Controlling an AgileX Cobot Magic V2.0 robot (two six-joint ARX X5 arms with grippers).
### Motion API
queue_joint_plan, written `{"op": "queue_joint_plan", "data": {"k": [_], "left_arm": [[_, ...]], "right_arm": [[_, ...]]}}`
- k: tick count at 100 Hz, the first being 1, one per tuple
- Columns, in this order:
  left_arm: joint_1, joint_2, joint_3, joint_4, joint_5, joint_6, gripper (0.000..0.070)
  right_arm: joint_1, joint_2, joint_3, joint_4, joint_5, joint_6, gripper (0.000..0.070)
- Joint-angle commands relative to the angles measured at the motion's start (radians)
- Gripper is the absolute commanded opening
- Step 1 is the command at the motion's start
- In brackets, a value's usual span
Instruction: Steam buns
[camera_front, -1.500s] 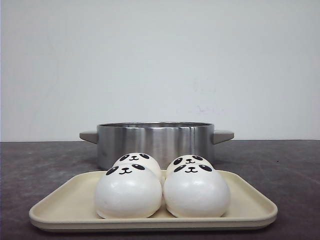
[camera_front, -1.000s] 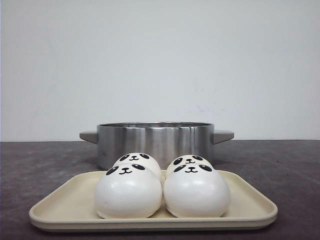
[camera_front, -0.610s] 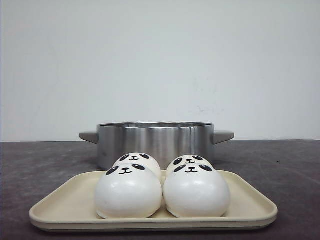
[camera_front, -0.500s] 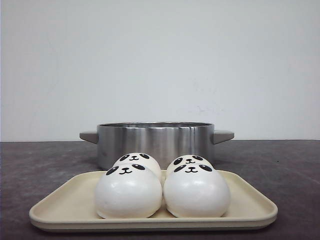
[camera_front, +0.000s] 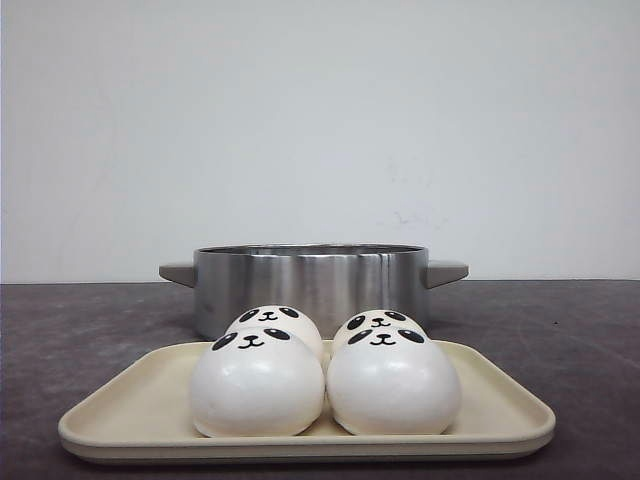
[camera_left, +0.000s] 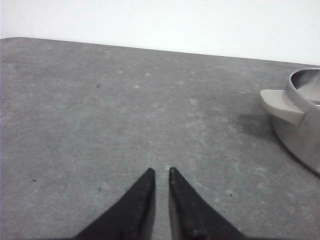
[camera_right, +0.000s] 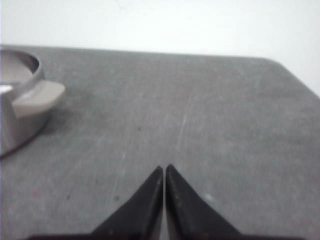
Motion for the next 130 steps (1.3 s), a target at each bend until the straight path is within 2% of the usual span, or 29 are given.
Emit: {"op": "queue_joint_plan", "data": {"k": [1, 7, 24, 36, 43, 50, 56, 61, 73, 81, 96, 111, 114, 116, 126, 130], "left_arm": [[0.001, -0.001, -0.018, -0.005, 0.001, -0.001, 0.0], [0.001, -0.001, -0.018, -0.005, 0.009, -0.032, 0.0], [0.001, -0.001, -0.011, -0.01, 0.034, -0.284, 0.0], [0.001, -0.001, 0.026, -0.009, 0.054, -0.396, 0.0], [0.001, 0.001, 0.07, -0.01, 0.1, -0.394, 0.0003], [0.001, 0.016, 0.136, -0.034, 0.146, -0.366, 0.0004], [0.001, 0.048, 0.217, -0.093, 0.161, -0.307, 0.0005], [0.0, 0.09, 0.295, -0.151, 0.16, -0.25, 0.0005], [-0.003, 0.22, 0.488, -0.267, 0.159, -0.116, 0.0004], [-0.005, 0.299, 0.597, -0.291, 0.16, -0.072, 0.0004], [-0.005, 0.407, 0.748, -0.293, 0.161, -0.062, 0.0004], [-0.005, 0.438, 0.805, -0.291, 0.161, -0.082, 0.0015], [-0.005, 0.438, 0.806, -0.291, 0.161, -0.082, 0.0058], [-0.005, 0.438, 0.806, -0.293, 0.162, -0.083, 0.0101], [-0.005, 0.437, 0.806, -0.311, 0.195, -0.099, 0.0354], [-0.007, 0.437, 0.806, -0.319, 0.215, -0.108, 0.0422]], "right_arm": [[0.002, 0.001, -0.003, 0.042, -0.01, 0.04, 0.0001], [0.002, 0.001, -0.003, 0.082, -0.032, 0.089, 0.0001], [0.002, 0.001, -0.002, 0.246, -0.119, 0.267, 0.0001], [0.002, 0.001, 0.006, 0.336, -0.127, 0.368, 0.0001], [0.002, 0.002, 0.052, 0.269, -0.145, 0.422, 0.0001], [0.002, 0.016, 0.144, 0.09, -0.155, 0.441, 0.0001], [0.002, 0.06, 0.235, -0.057, -0.149, 0.394, 0.0001], [0.002, 0.11, 0.307, -0.13, -0.15, 0.325, 0.0001], [0.002, 0.232, 0.467, -0.162, -0.161, 0.176, 0.0001], [0.002, 0.306, 0.577, -0.177, -0.182, 0.145, 0.0001], [0.002, 0.422, 0.759, -0.239, -0.233, 0.117, 0.0001], [0.002, 0.485, 0.845, -0.266, -0.258, 0.13, 0.0006], [0.002, 0.493, 0.853, -0.27, -0.259, 0.137, 0.0041], [0.003, 0.497, 0.858, -0.272, -0.262, 0.142, 0.0095], [0.004, 0.522, 0.87, -0.267, -0.332, 0.194, 0.0527], [0.004, 0.534, 0.871, -0.268, -0.36, 0.224, 0.0615]]}}
